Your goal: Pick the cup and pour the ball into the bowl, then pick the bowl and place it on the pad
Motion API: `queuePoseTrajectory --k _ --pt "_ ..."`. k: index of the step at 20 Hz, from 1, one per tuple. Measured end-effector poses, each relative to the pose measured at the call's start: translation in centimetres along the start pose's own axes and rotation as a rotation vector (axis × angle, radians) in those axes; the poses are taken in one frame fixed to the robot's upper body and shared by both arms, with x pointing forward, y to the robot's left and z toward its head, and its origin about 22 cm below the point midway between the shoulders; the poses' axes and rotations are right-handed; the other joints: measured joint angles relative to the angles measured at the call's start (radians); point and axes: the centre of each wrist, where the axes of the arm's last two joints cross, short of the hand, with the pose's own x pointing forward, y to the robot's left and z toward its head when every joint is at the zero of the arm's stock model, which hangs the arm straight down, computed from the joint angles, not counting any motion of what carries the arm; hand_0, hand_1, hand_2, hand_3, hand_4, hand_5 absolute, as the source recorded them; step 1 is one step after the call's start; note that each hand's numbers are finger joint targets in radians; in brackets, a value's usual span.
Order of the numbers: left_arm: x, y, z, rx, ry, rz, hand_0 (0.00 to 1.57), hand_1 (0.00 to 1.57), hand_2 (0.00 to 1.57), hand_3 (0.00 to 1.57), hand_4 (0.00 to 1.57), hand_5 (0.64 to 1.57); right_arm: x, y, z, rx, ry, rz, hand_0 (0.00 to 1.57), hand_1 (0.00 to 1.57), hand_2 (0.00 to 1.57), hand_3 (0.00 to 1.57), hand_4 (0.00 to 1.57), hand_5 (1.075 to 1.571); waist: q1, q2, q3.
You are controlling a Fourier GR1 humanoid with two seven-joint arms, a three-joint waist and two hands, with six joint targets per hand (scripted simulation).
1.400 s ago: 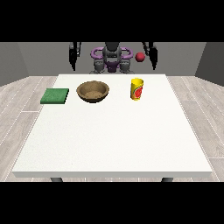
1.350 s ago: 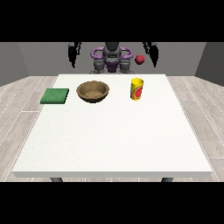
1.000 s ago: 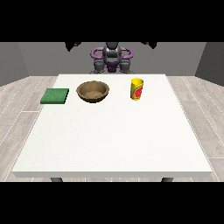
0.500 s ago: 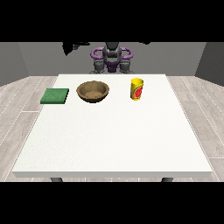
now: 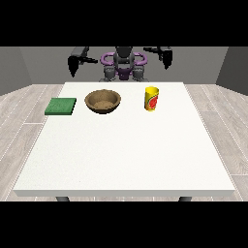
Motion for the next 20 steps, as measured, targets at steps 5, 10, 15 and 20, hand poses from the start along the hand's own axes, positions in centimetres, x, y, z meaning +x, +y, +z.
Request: queuePoseTrajectory --k 5,10,15,20 --pt "-1.5 1.7 -2.1 0.026 -0.037 -0.061 0.0 0.0 0.0 0.0 0.0 1.257 -0.1 -1.0 -1.5 0.027 -0.054 0.017 0.0 0.0 0.0 0.0 0.0 1.56 -0.027 0.075 -0.0001" --pt "-3.7 2.2 -3.4 0.033 -0.045 -0.079 0.0 0.0 0.0 0.0 0.0 1.244 -0.5 -2.7 -2.7 0.029 -0.065 0.02 0.0 0.0 0.0 0.0 0.0 1.562 -0.038 0.092 -0.0003" --pt "-6.4 1.9 -3.6 0.063 -0.041 -0.108 0.0 0.0 0.0 0.0 0.0 1.232 -1.0 -4.1 -3.1 0.029 -0.066 0.006 0.0 0.0 0.0 0.0 0.0 1.564 -0.056 0.094 -0.0003" --pt "-8.7 1.0 -3.6 0.092 -0.069 -0.114 0.0 0.0 0.0 0.0 0.0 1.271 -1.4 -5.1 -3.3 0.041 -0.087 -0.001 0.0 0.0 0.0 0.0 0.0 1.559 -0.077 0.128 -0.0002"
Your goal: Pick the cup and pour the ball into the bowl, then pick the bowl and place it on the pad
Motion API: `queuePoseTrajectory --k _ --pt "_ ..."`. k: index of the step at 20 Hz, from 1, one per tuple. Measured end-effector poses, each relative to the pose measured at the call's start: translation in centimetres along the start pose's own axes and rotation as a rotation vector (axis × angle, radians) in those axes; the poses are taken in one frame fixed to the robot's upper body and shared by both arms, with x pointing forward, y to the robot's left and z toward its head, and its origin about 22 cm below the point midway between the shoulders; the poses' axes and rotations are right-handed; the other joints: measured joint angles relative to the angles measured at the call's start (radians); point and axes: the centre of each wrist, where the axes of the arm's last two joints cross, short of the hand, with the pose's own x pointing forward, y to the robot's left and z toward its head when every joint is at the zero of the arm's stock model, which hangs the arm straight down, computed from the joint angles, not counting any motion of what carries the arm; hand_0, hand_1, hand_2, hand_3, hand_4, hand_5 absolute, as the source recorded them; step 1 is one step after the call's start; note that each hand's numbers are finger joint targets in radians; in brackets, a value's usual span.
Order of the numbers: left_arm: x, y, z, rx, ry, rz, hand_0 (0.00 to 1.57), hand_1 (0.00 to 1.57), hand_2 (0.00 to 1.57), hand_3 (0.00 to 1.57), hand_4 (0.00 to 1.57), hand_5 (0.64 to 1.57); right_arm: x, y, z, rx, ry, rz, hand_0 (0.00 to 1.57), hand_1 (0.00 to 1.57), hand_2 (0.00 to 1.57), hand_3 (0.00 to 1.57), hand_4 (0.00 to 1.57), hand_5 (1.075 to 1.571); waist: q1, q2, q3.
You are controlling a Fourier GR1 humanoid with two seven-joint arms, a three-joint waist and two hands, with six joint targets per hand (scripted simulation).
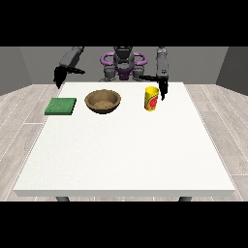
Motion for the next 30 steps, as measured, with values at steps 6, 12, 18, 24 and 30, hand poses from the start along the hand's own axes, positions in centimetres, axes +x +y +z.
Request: queuePoseTrajectory --k 6,12,18,24,30 --pt "-2.5 -0.2 0.1 0.02 -0.005 0.008 0.0 0.0 0.0 0.0 0.0 1.229 0.2 -1.1 -0.4 0.011 -0.017 0.0 0.0 0.0 0.0 0.0 0.0 1.558 -0.019 0.025 -0.0002" --pt "-3.2 1.5 -0.8 0.056 -0.026 -0.091 1.29 1.29 1.57 1.57 0.8 1.513 0.4 -2.0 -0.8 0.019 -0.054 -0.009 0.0 0.0 0.0 0.0 0.0 1.563 -0.037 0.061 0.0002" --pt "-3.3 1.6 -1.3 0.119 -0.073 -0.342 1.34 1.34 1.57 1.57 0.87 1.506 1.9 -3.8 -1.9 0.047 -0.083 -0.009 0.0 0.0 0.0 0.0 0.0 1.556 -0.086 0.09 0.0038" --pt "-3.5 -0.2 -1.9 0.13 -0.058 -0.452 1.34 1.34 1.57 1.57 0.97 1.53 2.0 -6.9 -1.0 0.021 -0.051 0.006 0.0 0.0 0.0 0.0 0.0 1.557 -0.087 0.048 0.004" --pt "-2.4 -3.1 -2.4 -0.03 0.01 -0.579 1.37 1.37 1.57 1.57 1.05 1.558 -0.7 -10.2 2.6 -0.078 0.133 0.018 0.0 0.0 0.1 0.0 0.0 1.56 0.011 -0.141 0.0033"
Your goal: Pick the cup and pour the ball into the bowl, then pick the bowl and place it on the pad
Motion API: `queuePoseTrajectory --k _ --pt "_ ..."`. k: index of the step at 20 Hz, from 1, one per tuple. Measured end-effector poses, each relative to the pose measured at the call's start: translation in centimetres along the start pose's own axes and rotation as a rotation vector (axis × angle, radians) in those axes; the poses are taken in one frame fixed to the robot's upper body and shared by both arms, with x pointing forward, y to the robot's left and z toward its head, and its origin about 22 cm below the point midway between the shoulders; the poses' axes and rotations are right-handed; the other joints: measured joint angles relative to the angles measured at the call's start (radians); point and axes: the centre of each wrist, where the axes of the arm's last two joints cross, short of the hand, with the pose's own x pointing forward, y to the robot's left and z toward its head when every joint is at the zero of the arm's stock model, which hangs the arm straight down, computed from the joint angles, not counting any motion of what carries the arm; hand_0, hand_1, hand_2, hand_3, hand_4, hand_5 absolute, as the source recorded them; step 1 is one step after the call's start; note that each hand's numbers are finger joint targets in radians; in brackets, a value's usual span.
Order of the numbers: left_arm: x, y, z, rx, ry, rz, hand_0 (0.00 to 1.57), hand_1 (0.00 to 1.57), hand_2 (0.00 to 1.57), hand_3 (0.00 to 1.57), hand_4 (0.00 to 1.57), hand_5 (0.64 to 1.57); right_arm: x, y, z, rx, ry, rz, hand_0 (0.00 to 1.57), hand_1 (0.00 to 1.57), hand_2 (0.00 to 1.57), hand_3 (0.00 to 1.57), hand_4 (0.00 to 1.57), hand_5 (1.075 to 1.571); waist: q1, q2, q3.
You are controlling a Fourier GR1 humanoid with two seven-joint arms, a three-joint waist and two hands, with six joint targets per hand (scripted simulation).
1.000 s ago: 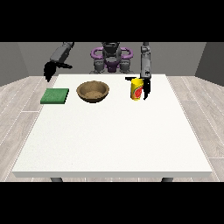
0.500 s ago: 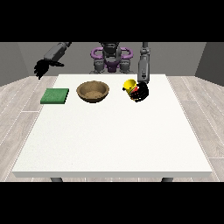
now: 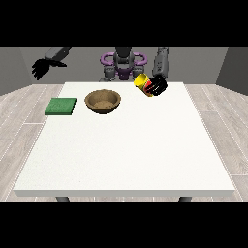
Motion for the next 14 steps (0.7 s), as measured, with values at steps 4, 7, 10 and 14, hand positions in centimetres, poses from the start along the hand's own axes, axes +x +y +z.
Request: queuePoseTrajectory --k 4,7,10,14 --pt "2.6 -2.0 -0.8 -0.085 -0.013 -0.101 1.37 1.37 1.57 1.57 1.14 1.566 -1.5 -1.3 1.7 -0.054 0.067 0.007 0.0 0.0 0.0 0.0 0.0 1.558 0.052 -0.072 -0.0003" --pt "4.1 -3.8 -0.4 -0.138 -0.032 -0.195 1.35 1.35 1.57 1.57 1.05 1.569 -2.5 -1.8 2.9 -0.084 0.112 0.011 0.0 0.0 0.0 0.0 0.0 1.558 0.082 -0.113 -0.0009" --pt "6.1 -4.9 -1.1 -0.187 -0.051 -0.265 1.35 1.35 1.57 1.57 1.05 1.569 -3.4 -2.5 4.3 -0.109 0.137 0.012 0.0 0.0 0.19 0.0 0.0 1.555 0.108 -0.139 -0.0012" --pt "8.4 -5.5 -1.7 -0.202 -0.09 -0.319 1.33 1.33 1.57 1.57 1.02 1.569 -3.5 -3.4 4.7 -0.131 0.131 0.01 0.0 0.0 0.0 0.0 0.0 1.552 0.129 -0.131 -0.0017"
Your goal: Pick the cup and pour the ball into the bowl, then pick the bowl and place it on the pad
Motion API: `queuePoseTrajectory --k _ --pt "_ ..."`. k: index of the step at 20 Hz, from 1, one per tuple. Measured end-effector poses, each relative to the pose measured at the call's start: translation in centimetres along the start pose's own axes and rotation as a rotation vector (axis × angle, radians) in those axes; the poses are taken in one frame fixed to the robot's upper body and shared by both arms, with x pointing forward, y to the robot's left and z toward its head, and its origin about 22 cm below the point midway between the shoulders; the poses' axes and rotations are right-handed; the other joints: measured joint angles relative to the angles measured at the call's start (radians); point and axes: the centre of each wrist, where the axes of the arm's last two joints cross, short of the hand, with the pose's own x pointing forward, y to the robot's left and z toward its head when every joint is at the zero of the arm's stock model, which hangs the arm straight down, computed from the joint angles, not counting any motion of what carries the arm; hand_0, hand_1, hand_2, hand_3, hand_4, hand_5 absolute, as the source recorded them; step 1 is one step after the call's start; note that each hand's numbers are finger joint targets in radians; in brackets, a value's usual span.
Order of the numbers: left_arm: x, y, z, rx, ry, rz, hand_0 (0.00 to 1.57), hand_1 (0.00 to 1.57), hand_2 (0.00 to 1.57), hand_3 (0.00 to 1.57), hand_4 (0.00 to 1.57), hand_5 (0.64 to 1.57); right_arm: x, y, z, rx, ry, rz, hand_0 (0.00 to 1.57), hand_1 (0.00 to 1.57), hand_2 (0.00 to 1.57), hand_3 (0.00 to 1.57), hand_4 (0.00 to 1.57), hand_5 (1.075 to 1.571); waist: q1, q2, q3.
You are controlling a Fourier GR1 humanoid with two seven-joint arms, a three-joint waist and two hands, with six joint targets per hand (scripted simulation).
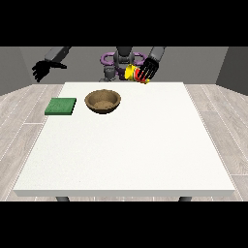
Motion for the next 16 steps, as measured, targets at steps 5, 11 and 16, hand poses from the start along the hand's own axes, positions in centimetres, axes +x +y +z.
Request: queuePoseTrajectory --k 5,11,16 --pt "2.8 -0.5 -0.3 -0.016 -0.035 -0.095 0.94 0.94 1.57 1.57 0.91 1.571 -0.6 -0.4 0.4 -0.006 -0.005 -0.006 0.0 0.0 0.0 0.0 0.0 1.547 -0.004 0.006 -0.0005" --pt "6.5 -0.5 -1.1 -0.009 -0.092 -0.227 0.55 0.55 1.57 1.57 0.93 1.565 0.8 0.3 -2.0 0.02 -0.024 0.008 0.0 0.0 0.0 0.18 0.0 1.534 -0.022 0.036 -0.0004" --pt "8.9 -0.6 -1.3 0.005 -0.148 -0.359 0.43 0.43 1.57 1.57 0.9 1.571 1.8 2.5 -4.6 0.044 -0.033 0.024 0.0 0.0 0.0 0.34 0.0 1.525 -0.042 0.05 -0.0011"
